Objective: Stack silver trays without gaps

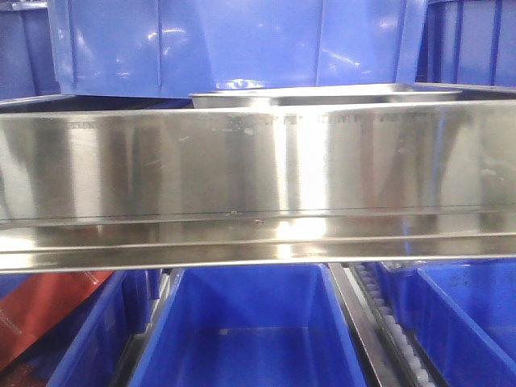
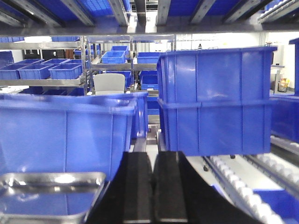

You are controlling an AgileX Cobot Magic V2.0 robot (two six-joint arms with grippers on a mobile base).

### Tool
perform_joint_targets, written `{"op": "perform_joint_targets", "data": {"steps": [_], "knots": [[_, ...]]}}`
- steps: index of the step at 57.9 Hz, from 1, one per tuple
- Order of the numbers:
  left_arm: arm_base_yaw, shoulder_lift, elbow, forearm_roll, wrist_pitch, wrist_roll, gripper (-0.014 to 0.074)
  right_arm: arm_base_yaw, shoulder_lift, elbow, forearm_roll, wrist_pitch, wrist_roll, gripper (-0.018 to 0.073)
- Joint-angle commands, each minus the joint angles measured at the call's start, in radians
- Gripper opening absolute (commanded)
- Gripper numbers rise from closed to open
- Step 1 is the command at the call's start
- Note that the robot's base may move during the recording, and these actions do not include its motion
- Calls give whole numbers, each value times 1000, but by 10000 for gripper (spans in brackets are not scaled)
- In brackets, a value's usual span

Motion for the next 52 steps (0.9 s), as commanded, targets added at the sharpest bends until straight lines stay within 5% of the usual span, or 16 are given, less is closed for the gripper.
{"op": "perform_joint_targets", "data": {"steps": [1,12,18,34,45,52], "knots": [[1,50,-60,-16,-36,-4,-6,2,14,-83,2,19,0,-81],[1,161,-201,-33,66,15,-6,2,134,-299,4,92,0,-81],[1,284,-325,-37,289,75,-6,2,275,-457,7,247,0,-81],[1,655,-773,-126,823,77,-6,2,607,-863,75,582,-4,-81],[1,902,-888,-243,922,77,-6,2,877,-1027,144,833,-13,-81],[-39,1039,-888,-300,935,77,-6,2,1032,-1034,185,833,-68,-81]]}}
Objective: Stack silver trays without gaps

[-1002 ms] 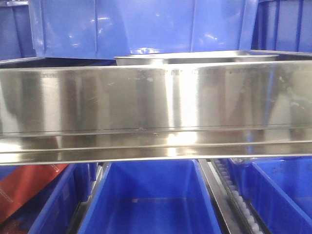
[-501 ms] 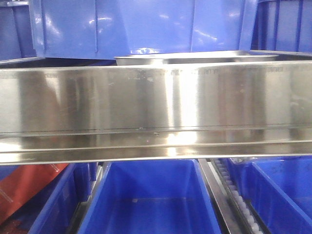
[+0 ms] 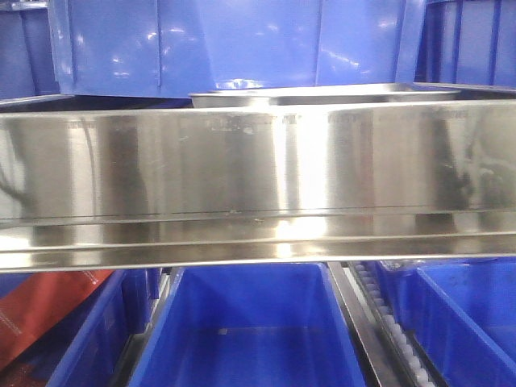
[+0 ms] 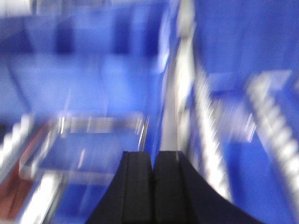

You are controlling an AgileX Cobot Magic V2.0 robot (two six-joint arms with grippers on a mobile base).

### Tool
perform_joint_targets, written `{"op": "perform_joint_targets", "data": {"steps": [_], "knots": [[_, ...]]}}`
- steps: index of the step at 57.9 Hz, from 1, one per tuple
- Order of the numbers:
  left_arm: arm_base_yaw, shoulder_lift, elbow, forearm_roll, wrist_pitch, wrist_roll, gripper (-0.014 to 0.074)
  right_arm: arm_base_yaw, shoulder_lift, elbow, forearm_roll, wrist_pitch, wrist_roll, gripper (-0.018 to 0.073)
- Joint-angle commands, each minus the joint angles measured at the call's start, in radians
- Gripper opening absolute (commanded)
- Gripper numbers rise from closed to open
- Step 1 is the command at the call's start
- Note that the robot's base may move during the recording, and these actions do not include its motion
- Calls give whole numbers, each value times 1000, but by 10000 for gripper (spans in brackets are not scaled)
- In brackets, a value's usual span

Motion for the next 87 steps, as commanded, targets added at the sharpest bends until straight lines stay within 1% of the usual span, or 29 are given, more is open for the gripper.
{"op": "perform_joint_targets", "data": {"steps": [1,7,9,11,16,18,20,22,28,32,38,42,46,49,52,53,56,57,58,59,61,64,68,71,77,87], "knots": [[-42,96,-6,-40,11,4,-6,2,113,-8,22,13,-42,-81],[-134,199,-6,-36,-57,4,-6,26,226,-8,19,13,-44,-81],[-184,248,-6,-34,-84,2,-6,45,275,-8,19,13,-44,-81],[-220,283,-6,-29,-104,-6,-6,73,316,-8,15,13,-44,-81],[-312,372,-6,23,-167,-57,-6,135,395,-8,-52,13,-36,-81],[-343,404,-6,46,-192,-81,-6,161,424,-8,-97,13,9,-81],[-368,435,-6,68,-216,-107,-6,191,450,-8,-148,-13,48,-81],[-388,463,-6,79,-233,-122,-6,214,475,-8,-175,-31,52,-81],[-430,534,-6,77,-278,-135,-6,256,539,-8,-188,-58,52,-81],[-447,566,-6,71,-307,-135,-6,271,573,-8,-185,-71,52,-78],[-464,592,-6,64,-358,-135,-6,275,614,-8,-134,-100,52,-78],[-471,598,-6,64,-383,-135,-1,275,632,-8,-119,-118,52,-76],[-476,599,-6,64,-395,-135,33,275,645,-8,-119,-137,52,-76],[-476,599,-6,64,-395,-135,85,275,650,-8,-119,-152,52,-55],[-476,599,-6,64,-395,-135,143,275,655,-8,-119,-164,52,14],[-476,599,-6,64,-395,-135,176,275,655,-8,-119,-168,52,46],[-476,599,-6,64,-395,-135,249,275,661,-8,-119,-178,52,183],[-476,599,-6,64,-395,-142,268,275,661,-8,-119,-177,52,248],[-476,599,-6,64,-395,-151,292,275,664,-8,-119,-178,52,290],[-476,599,-6,67,-395,-167,304,275,667,-8,-119,-178,52,347],[-476,599,-6,75,-395,-188,324,275,671,-8,-119,-180,52,417],[-476,601,-6,87,-395,-207,328,275,679,-8,-119,-180,52,459],[-476,611,-6,114,-395,-248,327,275,692,-8,-119,-180,52,445],[-474,626,-6,134,-386,-267,327,275,704,-8,-119,-180,52,410],[-474,653,-6,140,-366,-269,327,275,720,-8,-119,-177,57,370],[-472,701,-6,165,-361,-292,327,275,732,-8,-147,-187,104,369]]}}
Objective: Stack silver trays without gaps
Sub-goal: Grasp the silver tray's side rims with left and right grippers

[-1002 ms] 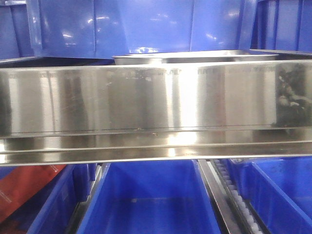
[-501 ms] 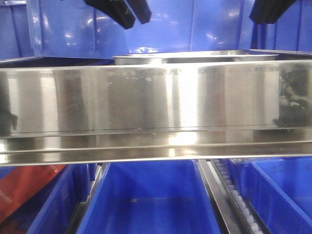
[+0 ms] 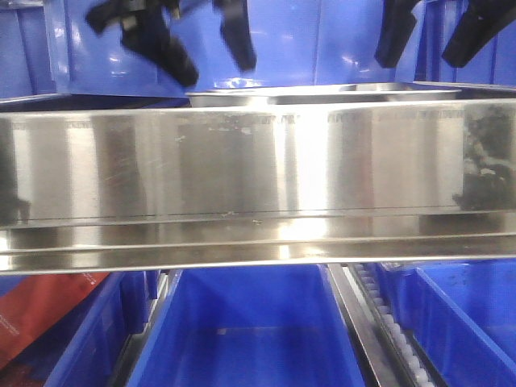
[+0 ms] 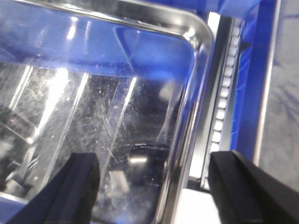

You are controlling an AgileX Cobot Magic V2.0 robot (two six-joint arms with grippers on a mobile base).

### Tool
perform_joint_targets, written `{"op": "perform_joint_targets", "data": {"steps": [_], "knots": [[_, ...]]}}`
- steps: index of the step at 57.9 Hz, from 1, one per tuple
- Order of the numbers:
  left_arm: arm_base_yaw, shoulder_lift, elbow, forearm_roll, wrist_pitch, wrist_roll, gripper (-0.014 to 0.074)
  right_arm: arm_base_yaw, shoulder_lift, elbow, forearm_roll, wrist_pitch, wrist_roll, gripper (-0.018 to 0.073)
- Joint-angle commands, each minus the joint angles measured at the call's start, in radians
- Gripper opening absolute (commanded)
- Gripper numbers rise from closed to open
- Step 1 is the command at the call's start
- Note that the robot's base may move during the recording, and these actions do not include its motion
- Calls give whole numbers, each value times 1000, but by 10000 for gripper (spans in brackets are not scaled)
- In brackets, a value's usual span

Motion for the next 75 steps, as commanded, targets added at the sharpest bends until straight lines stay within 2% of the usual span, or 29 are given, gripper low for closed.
{"op": "perform_joint_targets", "data": {"steps": [1,36,40,49,56,63,75], "knots": [[-2,21,-6,5,3,-17,327,3,3,-6,-29,-24,26,369],[-2,37,-6,18,42,-17,326,3,72,-6,-39,-27,56,368],[-2,37,-6,22,42,-17,327,3,72,-6,-39,-23,56,342],[-2,37,-6,20,29,-17,323,3,72,-6,-39,-27,56,215],[-2,37,-6,25,25,-17,284,3,74,-6,-39,-34,56,159],[-2,37,-6,27,25,-17,252,3,74,-6,-39,-44,56,152],[-2,37,-6,45,19,-17,253,3,93,-6,-39,-44,56,152]]}}
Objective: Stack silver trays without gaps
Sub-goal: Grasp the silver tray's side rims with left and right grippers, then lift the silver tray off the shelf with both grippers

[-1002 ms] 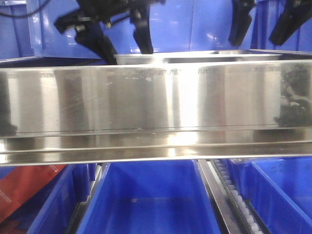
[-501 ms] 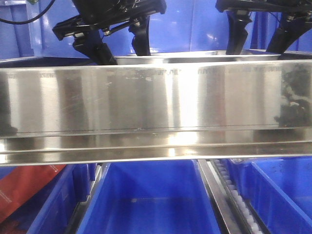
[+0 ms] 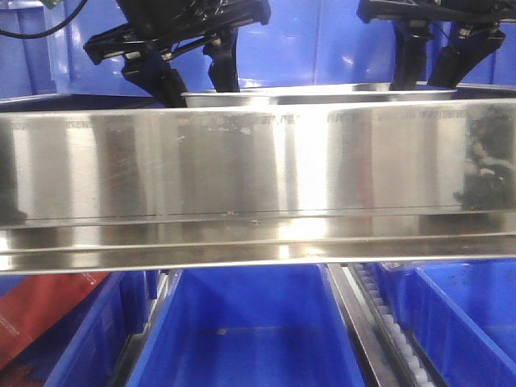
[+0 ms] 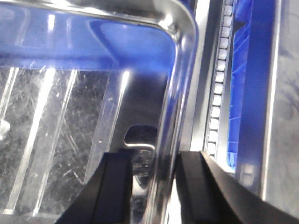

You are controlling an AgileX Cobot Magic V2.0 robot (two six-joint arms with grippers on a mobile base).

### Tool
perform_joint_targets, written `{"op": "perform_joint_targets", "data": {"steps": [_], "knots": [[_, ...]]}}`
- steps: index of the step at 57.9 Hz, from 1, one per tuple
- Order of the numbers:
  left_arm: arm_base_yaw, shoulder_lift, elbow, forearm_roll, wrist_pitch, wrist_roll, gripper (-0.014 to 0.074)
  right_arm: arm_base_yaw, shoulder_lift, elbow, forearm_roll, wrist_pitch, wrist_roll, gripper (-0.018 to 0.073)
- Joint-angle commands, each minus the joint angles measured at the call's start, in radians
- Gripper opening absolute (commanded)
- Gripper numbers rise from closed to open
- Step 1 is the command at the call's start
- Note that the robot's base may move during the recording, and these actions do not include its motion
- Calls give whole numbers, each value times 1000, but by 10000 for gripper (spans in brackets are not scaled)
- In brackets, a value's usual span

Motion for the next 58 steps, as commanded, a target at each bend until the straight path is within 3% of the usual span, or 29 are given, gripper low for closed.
{"op": "perform_joint_targets", "data": {"steps": [1,13,18,22,28,32,43,58], "knots": [[-2,-7,-2,11,-17,-8,253,3,15,-6,-4,-14,-2,152],[-2,-7,-2,37,-2,-8,249,3,52,-6,-4,28,-2,148],[-2,-7,-2,42,2,-8,211,3,55,-6,-4,32,-2,106],[-2,-7,-2,42,8,-8,143,3,55,-6,-4,32,-2,55],[-2,-7,-2,49,16,-8,-43,3,55,-6,-4,34,-2,-66],[-2,-9,-2,55,27,-8,-8,3,55,-6,-4,34,-2,-91],[-2,-31,-26,55,66,-8,-20,3,29,-6,-4,40,-2,-80],[-2,-55,-170,55,179,-8,-20,3,-45,-62,-4,144,-2,-80]]}}
